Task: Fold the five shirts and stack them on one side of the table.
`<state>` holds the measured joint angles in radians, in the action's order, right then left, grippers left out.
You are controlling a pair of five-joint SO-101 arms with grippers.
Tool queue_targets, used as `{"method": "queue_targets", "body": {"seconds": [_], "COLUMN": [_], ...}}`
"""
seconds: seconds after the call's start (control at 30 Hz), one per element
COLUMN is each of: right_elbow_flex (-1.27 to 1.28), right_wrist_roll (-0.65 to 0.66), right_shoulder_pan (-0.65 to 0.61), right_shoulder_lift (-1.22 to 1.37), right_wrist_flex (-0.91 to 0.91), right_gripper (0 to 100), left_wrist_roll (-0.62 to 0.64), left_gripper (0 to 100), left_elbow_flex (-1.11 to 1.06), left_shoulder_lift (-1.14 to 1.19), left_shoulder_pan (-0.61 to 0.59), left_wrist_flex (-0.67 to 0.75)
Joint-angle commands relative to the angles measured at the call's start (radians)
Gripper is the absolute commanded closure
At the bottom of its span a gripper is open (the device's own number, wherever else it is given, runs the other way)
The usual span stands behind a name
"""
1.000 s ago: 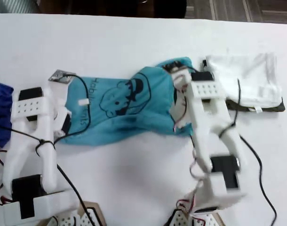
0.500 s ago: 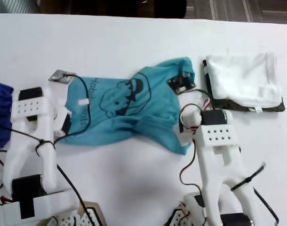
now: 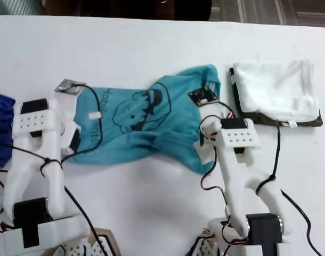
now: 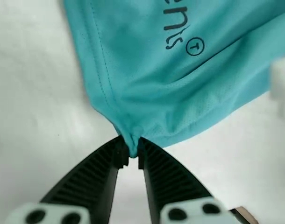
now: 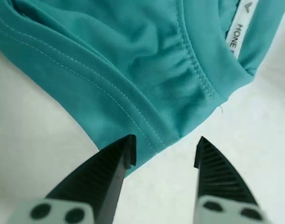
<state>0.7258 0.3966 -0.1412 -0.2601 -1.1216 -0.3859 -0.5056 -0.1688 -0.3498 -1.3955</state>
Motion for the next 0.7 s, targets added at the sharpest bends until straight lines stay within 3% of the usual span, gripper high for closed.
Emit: {"method": "queue_targets", "body": {"seconds": [0.0, 0.23, 0.67], "right_elbow_flex": [-0.011, 0.003, 0.02], "right_wrist_roll": [-0.008, -0.008, -0.011], "right_shoulder_pan": [0.001, 0.004, 0.008], "right_shoulder_lift": [0.005, 0.007, 0.042], "right_wrist_flex": [0.008, 0.012, 0.016], "right_gripper": [79.4, 90.3, 81.7], "left_wrist_roll": [0.002, 0.002, 0.002], "left_gripper": [97, 97, 97], "left_elbow_flex": [0.005, 0.005, 0.005], "left_shoulder_lift": [-0.014, -0.014, -0.014], "left_shoulder_pan": [0.008, 0.008, 0.008], "left_wrist_flex": [0.009, 0.023, 0.021]}}
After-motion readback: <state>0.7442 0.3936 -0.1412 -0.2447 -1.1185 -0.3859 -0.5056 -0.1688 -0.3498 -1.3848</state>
